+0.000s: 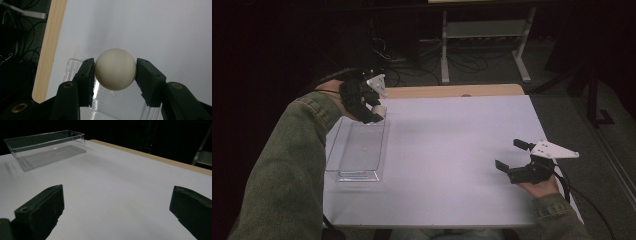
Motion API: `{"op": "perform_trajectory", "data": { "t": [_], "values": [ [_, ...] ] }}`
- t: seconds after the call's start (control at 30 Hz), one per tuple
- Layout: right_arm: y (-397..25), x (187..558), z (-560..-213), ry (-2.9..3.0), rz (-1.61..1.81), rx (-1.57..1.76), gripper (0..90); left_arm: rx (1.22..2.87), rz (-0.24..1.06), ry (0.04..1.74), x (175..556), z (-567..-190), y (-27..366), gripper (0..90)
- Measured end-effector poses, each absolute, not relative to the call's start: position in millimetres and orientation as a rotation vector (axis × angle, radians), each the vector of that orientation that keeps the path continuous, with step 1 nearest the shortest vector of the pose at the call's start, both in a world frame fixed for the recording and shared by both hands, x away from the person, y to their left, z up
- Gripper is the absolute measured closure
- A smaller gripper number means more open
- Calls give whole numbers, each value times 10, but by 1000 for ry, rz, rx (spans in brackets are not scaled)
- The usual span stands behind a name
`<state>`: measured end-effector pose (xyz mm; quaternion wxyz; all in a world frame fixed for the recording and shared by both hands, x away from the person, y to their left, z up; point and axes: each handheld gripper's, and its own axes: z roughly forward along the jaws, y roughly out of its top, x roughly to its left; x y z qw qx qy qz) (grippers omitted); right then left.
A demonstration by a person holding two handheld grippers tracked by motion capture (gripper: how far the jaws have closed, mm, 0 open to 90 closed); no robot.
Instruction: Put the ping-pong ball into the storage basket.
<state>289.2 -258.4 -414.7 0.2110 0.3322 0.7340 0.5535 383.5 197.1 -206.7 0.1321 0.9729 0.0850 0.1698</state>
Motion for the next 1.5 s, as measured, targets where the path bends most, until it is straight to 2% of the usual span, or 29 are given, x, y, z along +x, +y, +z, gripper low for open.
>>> {"op": "perform_trajectory", "data": {
  "t": [1.13,1.5],
  "values": [
    [-2584,2893,-4151,2052,1521,918,0,2851,513,414,3797,-2114,2515,502],
    [-2581,2892,-4151,2054,1519,916,0,2858,505,405,3772,-2172,2564,502]
  ]
}}
